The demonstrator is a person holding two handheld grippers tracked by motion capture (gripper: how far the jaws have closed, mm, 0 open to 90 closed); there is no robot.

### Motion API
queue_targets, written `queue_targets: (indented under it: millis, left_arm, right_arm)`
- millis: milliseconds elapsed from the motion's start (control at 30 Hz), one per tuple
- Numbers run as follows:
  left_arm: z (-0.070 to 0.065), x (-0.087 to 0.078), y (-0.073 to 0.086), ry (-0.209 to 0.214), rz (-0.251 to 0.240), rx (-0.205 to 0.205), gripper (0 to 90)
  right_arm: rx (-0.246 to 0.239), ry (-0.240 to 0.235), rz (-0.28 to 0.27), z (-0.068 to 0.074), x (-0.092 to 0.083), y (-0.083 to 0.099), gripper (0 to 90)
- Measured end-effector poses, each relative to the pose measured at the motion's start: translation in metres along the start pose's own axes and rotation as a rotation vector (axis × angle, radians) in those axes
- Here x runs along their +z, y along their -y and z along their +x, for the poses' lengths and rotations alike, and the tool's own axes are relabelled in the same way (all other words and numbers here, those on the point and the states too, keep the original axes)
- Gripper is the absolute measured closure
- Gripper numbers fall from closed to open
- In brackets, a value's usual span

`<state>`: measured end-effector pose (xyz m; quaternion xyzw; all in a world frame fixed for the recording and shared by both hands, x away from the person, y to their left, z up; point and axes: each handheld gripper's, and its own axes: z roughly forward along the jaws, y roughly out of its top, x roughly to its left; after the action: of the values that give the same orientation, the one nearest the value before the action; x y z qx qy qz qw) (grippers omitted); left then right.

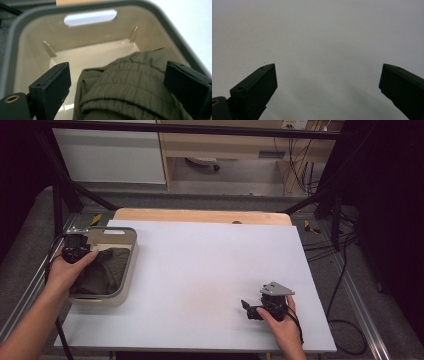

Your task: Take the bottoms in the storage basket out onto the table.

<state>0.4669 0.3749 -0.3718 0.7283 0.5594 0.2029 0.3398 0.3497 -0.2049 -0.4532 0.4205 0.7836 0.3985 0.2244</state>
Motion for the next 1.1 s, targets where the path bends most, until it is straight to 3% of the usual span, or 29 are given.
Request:
queue_targets:
  millis: [300, 467, 667, 700, 733, 767, 867, 1000, 1100]
  left_arm:
    - [0.007, 0.014, 0.007, 0.046, 0.028, -0.055, 1.5]
    - [0.004, 0.026, 0.012, 0.120, 0.071, -0.075, 0.0]
    - [-0.004, 0.038, 0.013, 0.107, 0.108, -0.059, 1.0]
    - [-0.004, 0.038, 0.013, 0.119, 0.111, -0.054, 3.3]
    - [-0.004, 0.039, 0.013, 0.131, 0.112, -0.051, 11.5]
    - [-0.003, 0.039, 0.014, 0.147, 0.112, -0.047, 11.5]
    - [-0.002, 0.038, 0.014, 0.193, 0.117, -0.064, 30.2]
    - [-0.006, 0.034, 0.013, 0.202, 0.110, -0.047, 52.6]
    - [-0.008, 0.029, 0.011, 0.196, 0.094, -0.031, 56.0]
  right_arm:
    - [-0.013, -0.001, 0.007, 0.002, 0.002, -0.001, 2.3]
    - [-0.006, -0.004, 0.014, 0.002, 0.003, -0.001, 2.4]
    - [-0.014, 0.001, 0.018, 0.003, 0.003, -0.001, 2.4]
    - [-0.015, 0.001, 0.019, 0.002, 0.004, -0.001, 2.4]
    - [-0.013, 0.000, 0.022, 0.002, 0.004, -0.001, 2.4]
    - [-0.013, 0.000, 0.022, 0.002, 0.004, -0.001, 2.4]
    - [-0.013, 0.002, 0.022, 0.002, 0.004, -0.001, 2.4]
    - [-0.014, 0.002, 0.022, 0.002, 0.004, -0.001, 2.4]
    - [-0.016, 0.002, 0.020, 0.003, 0.004, -0.001, 2.5]
